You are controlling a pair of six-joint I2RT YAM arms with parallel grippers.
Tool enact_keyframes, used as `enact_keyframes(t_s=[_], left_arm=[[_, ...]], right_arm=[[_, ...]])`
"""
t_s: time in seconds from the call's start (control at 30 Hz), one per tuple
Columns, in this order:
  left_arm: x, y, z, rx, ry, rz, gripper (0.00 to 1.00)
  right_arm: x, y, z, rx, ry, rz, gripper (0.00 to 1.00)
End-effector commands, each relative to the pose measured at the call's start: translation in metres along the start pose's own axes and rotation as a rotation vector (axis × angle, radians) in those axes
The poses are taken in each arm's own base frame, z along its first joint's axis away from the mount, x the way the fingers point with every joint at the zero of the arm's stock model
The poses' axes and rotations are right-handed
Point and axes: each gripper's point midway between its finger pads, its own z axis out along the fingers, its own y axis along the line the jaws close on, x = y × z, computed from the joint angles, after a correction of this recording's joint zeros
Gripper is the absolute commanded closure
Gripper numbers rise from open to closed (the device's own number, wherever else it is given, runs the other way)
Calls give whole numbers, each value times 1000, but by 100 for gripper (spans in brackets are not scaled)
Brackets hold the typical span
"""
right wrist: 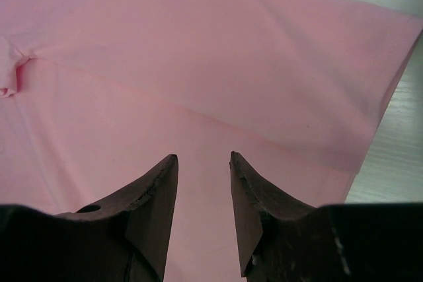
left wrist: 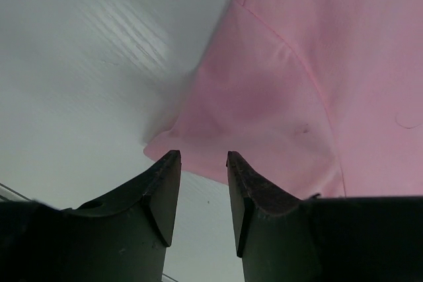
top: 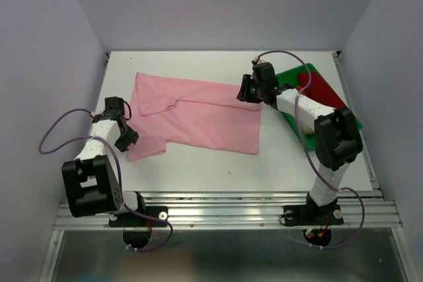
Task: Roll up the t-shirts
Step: Fold the T-shirt at the center of the board.
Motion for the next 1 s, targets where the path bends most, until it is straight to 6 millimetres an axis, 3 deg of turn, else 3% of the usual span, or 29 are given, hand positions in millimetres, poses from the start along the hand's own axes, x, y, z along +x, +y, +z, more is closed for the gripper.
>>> enact_keyframes(t_s=[0.0, 0.17, 0.53, 0.8, 0.97], left_arm=[[1, -1, 1, 10, 25, -86, 54], [24, 10, 16, -7, 102, -170, 53], [5, 16, -15, 46, -68, -349, 55], [33, 19, 6, 0, 56, -328, 57], [36, 16, 12, 7, 72, -318, 46]], right_arm=[[-19, 9, -8, -36, -61, 1, 57], [-18, 9, -8, -34, -59, 3, 57], [-17, 10, -8, -43, -54, 7, 57], [-15, 9, -11, -42, -55, 12, 57], [-13, 8, -14, -38, -54, 17, 57]])
